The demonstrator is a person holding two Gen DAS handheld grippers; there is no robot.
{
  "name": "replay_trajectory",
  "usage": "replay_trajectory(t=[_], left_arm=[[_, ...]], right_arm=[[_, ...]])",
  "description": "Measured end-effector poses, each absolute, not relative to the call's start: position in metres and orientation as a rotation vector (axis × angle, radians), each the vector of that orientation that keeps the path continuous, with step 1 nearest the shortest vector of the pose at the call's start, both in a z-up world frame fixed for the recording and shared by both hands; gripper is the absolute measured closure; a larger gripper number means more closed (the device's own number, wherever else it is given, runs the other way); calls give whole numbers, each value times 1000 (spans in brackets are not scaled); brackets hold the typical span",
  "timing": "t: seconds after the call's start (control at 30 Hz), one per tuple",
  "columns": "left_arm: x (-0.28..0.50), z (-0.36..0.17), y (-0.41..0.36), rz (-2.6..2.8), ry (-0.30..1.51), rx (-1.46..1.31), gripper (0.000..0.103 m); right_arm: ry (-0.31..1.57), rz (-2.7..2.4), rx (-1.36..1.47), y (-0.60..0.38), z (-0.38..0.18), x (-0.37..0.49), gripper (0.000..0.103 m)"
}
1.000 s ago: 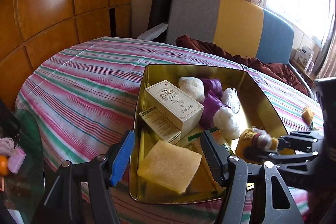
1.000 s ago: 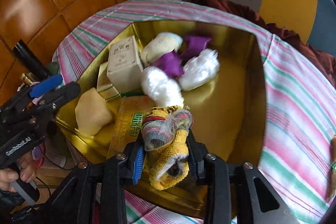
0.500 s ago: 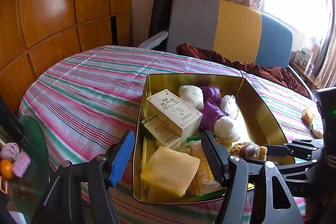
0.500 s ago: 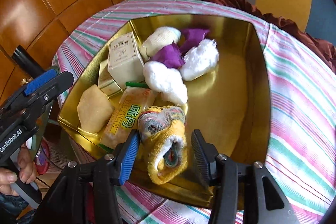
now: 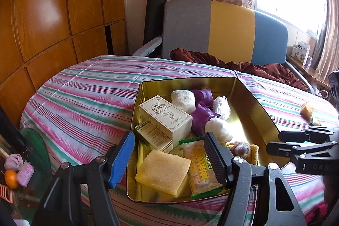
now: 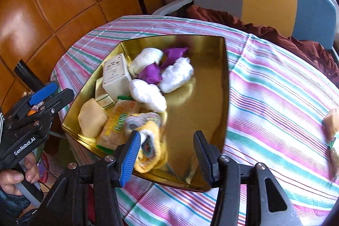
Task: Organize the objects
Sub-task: 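Carry the yellow sock into the gold tray and open the right tool, then move both tools back toward the yellow sponge and cracker packet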
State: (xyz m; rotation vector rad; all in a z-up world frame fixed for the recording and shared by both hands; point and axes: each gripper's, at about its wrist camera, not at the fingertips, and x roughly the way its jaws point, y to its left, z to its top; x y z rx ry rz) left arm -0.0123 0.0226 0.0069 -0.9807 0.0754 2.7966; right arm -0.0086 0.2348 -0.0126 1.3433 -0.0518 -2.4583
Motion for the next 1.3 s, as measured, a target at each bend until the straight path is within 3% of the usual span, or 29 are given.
replay_trajectory(t=[0.7, 0.9, 1.17, 1.3], left_arm=[[0, 20, 99, 2649, 243, -886, 34], [3, 23, 139, 2566, 305, -850, 34], [8, 20, 197, 2428, 364, -830, 34], [9, 15, 231, 2355, 378, -844, 34]], right_arm=[[-313, -2842, 1517, 445, -2, -6, 51], [-494, -2989, 1541, 527, -6, -9, 44], [-959, -3095, 1531, 620, -24, -1, 40], [-994, -3036, 1621, 632, -38, -9, 38]])
